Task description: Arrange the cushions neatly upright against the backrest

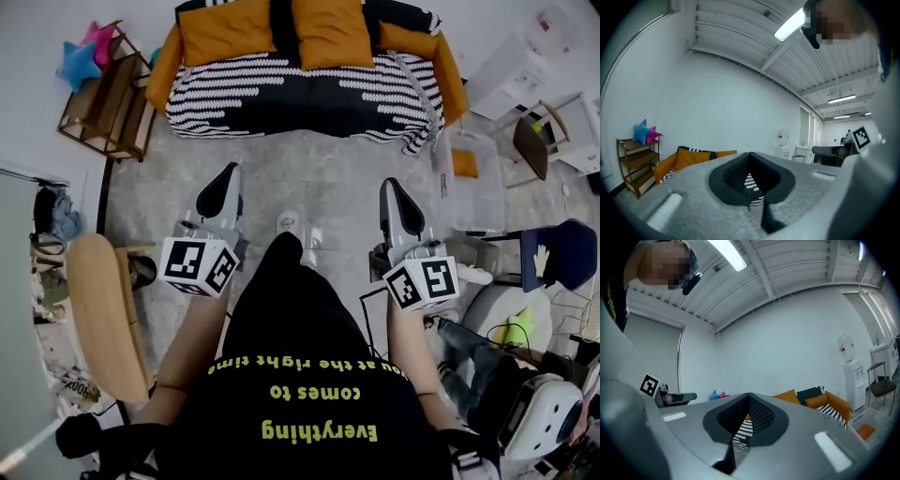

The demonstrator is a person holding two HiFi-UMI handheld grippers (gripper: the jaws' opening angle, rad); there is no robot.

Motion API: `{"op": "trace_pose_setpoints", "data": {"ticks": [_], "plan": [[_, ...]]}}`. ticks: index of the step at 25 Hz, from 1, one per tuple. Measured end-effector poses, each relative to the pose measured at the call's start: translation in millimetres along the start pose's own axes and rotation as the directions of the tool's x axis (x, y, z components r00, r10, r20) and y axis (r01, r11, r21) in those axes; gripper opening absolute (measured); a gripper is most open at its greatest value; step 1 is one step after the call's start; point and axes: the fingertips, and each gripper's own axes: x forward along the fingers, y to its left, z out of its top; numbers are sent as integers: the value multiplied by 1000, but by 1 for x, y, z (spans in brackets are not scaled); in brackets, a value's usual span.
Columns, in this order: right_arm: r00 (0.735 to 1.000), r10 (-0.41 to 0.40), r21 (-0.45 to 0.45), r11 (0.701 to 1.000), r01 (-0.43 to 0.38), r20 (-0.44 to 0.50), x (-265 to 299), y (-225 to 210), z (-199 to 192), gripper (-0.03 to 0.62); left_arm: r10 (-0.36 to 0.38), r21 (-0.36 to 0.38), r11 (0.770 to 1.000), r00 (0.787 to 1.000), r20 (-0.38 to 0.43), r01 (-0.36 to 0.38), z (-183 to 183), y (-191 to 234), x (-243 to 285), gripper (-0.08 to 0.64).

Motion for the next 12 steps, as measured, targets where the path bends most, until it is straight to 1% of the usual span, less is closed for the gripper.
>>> {"op": "trace_pose_setpoints", "data": {"ticks": [6, 12], "plan": [[1000, -18, 0, 1000, 18, -19, 27, -20, -5, 11, -31, 10, 999, 999, -19, 32, -8, 9, 42, 0], [999, -34, -20, 999, 34, -22, 94, -46, 2, 11, -51, 16, 999, 999, -16, 51, 0, 45, 108, 0]]}}
